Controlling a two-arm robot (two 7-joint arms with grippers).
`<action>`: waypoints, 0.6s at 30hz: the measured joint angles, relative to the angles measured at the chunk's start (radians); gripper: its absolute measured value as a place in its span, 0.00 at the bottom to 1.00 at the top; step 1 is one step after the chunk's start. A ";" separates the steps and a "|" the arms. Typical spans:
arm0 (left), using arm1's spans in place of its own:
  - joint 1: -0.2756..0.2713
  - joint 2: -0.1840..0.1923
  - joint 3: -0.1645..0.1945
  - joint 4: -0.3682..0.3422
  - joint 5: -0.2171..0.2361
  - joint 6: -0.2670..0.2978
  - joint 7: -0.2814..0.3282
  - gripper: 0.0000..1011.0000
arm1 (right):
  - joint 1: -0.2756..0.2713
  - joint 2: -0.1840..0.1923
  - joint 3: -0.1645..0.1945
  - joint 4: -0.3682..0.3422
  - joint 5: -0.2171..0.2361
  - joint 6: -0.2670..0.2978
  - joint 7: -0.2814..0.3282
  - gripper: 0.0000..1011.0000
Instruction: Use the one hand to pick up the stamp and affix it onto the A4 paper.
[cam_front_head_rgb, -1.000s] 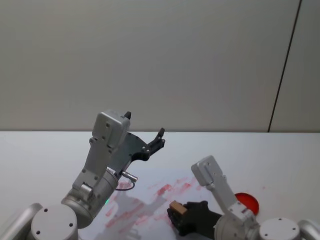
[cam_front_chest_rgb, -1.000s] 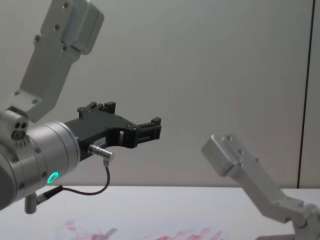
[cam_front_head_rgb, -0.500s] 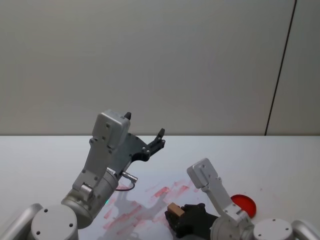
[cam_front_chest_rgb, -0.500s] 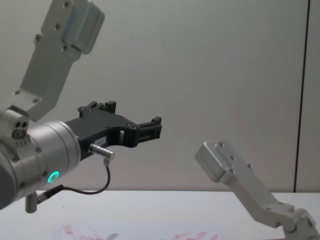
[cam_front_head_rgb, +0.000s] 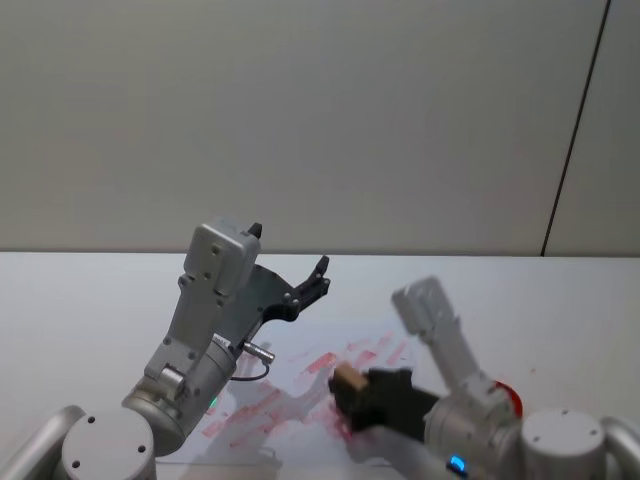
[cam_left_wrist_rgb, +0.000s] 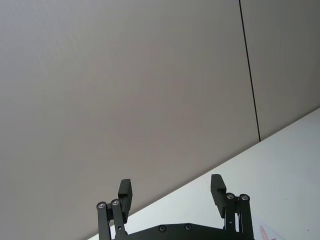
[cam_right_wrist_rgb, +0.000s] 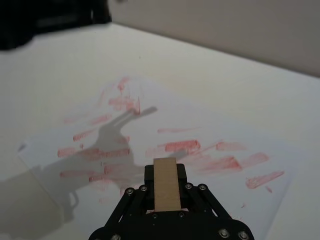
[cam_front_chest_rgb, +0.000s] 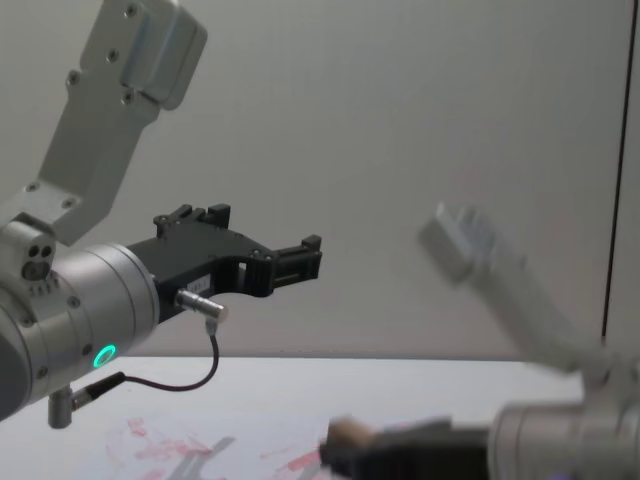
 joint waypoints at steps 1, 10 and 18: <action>0.000 0.000 0.000 0.000 0.000 0.000 0.000 0.99 | 0.000 0.002 0.004 -0.010 0.008 0.000 -0.002 0.22; 0.000 0.000 0.000 0.000 0.000 0.000 0.000 0.99 | -0.016 0.057 0.072 -0.140 0.109 0.009 -0.043 0.22; 0.000 0.000 0.000 0.000 0.000 0.000 0.000 0.99 | -0.061 0.129 0.124 -0.221 0.157 0.021 -0.076 0.22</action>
